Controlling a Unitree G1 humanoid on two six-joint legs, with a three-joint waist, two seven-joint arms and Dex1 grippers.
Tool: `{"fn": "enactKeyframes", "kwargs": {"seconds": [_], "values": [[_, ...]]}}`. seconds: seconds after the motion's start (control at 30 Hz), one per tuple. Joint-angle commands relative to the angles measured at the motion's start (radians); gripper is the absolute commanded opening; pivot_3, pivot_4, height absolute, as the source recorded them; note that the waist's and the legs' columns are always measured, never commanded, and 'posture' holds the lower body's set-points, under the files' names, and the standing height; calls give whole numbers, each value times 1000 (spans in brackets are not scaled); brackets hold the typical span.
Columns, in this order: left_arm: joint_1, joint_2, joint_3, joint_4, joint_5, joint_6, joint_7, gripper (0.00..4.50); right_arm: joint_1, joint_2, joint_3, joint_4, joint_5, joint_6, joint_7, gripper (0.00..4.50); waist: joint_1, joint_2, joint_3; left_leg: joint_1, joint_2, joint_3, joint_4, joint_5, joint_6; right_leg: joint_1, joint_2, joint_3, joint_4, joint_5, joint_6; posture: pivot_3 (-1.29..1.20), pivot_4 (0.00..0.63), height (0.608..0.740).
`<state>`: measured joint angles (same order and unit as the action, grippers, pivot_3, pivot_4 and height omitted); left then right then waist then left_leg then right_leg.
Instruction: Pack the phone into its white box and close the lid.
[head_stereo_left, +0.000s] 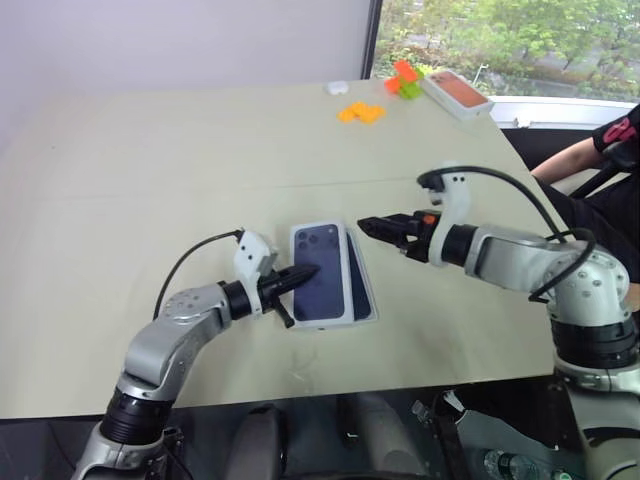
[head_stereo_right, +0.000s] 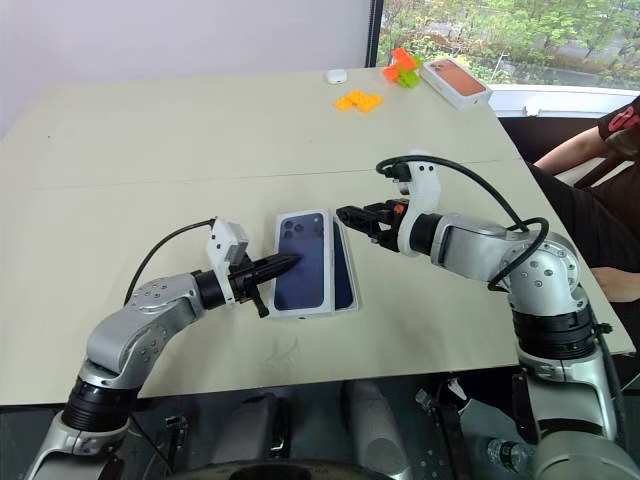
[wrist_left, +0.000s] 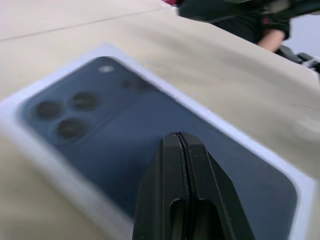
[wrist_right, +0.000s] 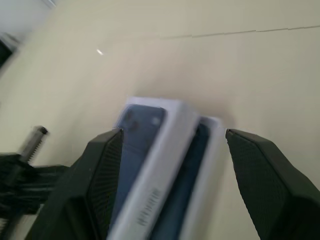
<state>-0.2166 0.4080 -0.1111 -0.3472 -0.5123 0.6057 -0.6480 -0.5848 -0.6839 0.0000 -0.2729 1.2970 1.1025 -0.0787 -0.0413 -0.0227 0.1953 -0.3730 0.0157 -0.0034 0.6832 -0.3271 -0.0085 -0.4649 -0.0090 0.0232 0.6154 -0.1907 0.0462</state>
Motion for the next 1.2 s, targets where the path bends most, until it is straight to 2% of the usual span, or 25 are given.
{"fn": "enactKeyframes", "kwargs": {"seconds": [0.03, 0.13, 0.23, 0.33, 0.5, 0.53, 0.77, 0.97, 1.2], "values": [[-28, -27, 73, -58, -55, 17, 43, 0, -20, -67, 70, -85, -197, -55, 136, 3397, 3, 0, 0, 0, 0, 0, 0, 0, 0, 0, 0, 0, 0, 0, 0, 0, 150, 740], [-15, -23, 148, -79, -96, 55, 89, 0, -10, -106, 123, -115, -330, -94, 229, 3397, 1, 0, 0, 0, 0, 0, 0, 0, 0, 0, -1, 0, 0, 0, 0, 0, 150, 740], [24, 39, 227, -92, -90, 127, 143, 0, 0, -121, 159, -145, -428, -134, 322, 3397, -2, 0, 0, 0, 0, 0, 0, 0, 0, 0, -1, 0, 0, 0, 0, 0, 150, 740], [57, 100, 258, -100, -77, 176, 168, 0, 6, -119, 178, -163, -492, -151, 385, 2619, 1, 0, 0, 0, 0, -1, 0, 0, 0, 0, 0, 0, 0, 0, 0, 0, 150, 740], [106, 173, 191, -127, -49, 217, 150, 0, 0, -130, 270, -198, -642, -163, 464, 197, 8, 0, 0, 1, 0, -1, 0, 0, 0, 0, -2, -1, 0, 1, -1, 0, 150, 740], [105, 174, 175, -128, -43, 226, 154, 0, 0, -130, 282, -203, -664, -162, 475, 85, 11, 0, 0, 1, -1, -1, 1, 0, 0, 0, -2, -1, 0, 1, -3, 0, 150, 740], [103, 181, 41, -142, 27, 216, 143, 0, 9, -112, 350, -240, -780, -125, 527, 85, 27, 0, 0, 1, -2, 0, 1, 0, -1, 0, -2, 0, -1, 2, -3, 0, 150, 740], [78, 98, 58, -137, 2, 208, 151, 0, 19, -85, 360, -256, -825, -100, 553, 85, 27, 0, 0, 1, -2, -1, 1, 0, -1, 1, -2, -1, 0, 2, -4, 0, 150, 740], [59, 56, -1, -124, 34, 208, 149, 0, 28, -75, 343, -266, -857, -87, 581, 85, 27, 0, 0, 1, -3, -1, 1, 0, -1, 1, -2, -1, 1, 2, -4, 0, 150, 740]]}}
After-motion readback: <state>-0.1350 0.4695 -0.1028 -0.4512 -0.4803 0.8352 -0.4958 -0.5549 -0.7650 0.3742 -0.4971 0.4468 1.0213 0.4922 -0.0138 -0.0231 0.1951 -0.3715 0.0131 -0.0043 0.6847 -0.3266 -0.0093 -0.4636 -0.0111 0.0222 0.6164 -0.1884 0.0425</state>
